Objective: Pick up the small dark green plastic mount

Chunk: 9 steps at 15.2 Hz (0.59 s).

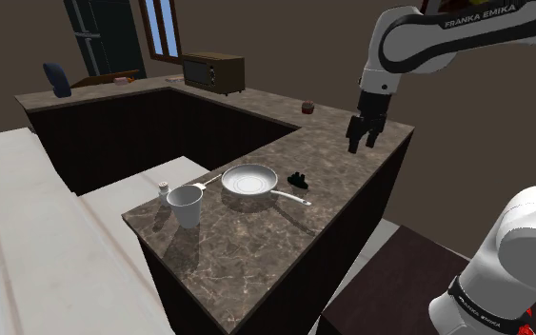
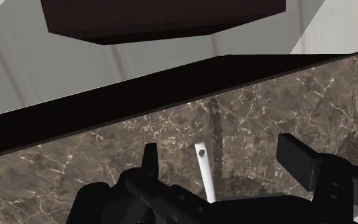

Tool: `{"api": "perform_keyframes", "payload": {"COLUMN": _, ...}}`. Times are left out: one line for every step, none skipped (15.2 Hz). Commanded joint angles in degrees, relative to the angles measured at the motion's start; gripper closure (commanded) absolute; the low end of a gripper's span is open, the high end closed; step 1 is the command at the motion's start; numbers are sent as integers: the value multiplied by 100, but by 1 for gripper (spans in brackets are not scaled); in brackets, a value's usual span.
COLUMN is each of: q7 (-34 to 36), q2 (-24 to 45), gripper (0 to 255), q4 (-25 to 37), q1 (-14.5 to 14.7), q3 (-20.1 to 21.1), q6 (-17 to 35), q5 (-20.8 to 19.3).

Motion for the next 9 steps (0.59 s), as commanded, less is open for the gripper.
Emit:
{"api": "perform_keyframes", "payload": {"q7": -58, "q2": 399, "gripper": 0, "q4": 14, "q1": 27, "q3": -23, "q6": 412, "q5": 10}}
{"api": "perform_keyframes", "payload": {"q7": -105, "q2": 602, "gripper": 0, "q4": 56, "q1": 32, "q3": -50, "q6": 582, "q5": 11}}
{"api": "perform_keyframes", "payload": {"q7": -154, "q2": 808, "gripper": 0, "q4": 107, "q1": 36, "q3": -76, "q6": 747, "q5": 16}}
{"api": "perform_keyframes", "payload": {"q7": -202, "q2": 1017, "gripper": 0, "q4": 166, "q1": 41, "q3": -102, "q6": 906, "q5": 23}}
{"api": "perform_keyframes", "payload": {"q7": -252, "q2": 1229, "gripper": 0, "q4": 233, "q1": 45, "q3": -126, "q6": 1060, "q5": 35}}
{"api": "perform_keyframes", "payload": {"q7": -302, "q2": 1443, "gripper": 0, "q4": 308, "q1": 50, "q3": -151, "q6": 1208, "q5": 49}}
{"api": "perform_keyframes", "payload": {"q7": -353, "q2": 1660, "gripper": 0, "q4": 391, "q1": 54, "q3": -174, "q6": 1350, "q5": 67}}
{"api": "perform_keyframes", "payload": {"q7": -406, "q2": 1878, "gripper": 0, "q4": 481, "q1": 57, "q3": -195, "q6": 1485, "q5": 89}}
{"api": "perform_keyframes", "payload": {"q7": -459, "q2": 2097, "gripper": 0, "q4": 580, "q1": 59, "q3": -214, "q6": 1614, "q5": 115}}
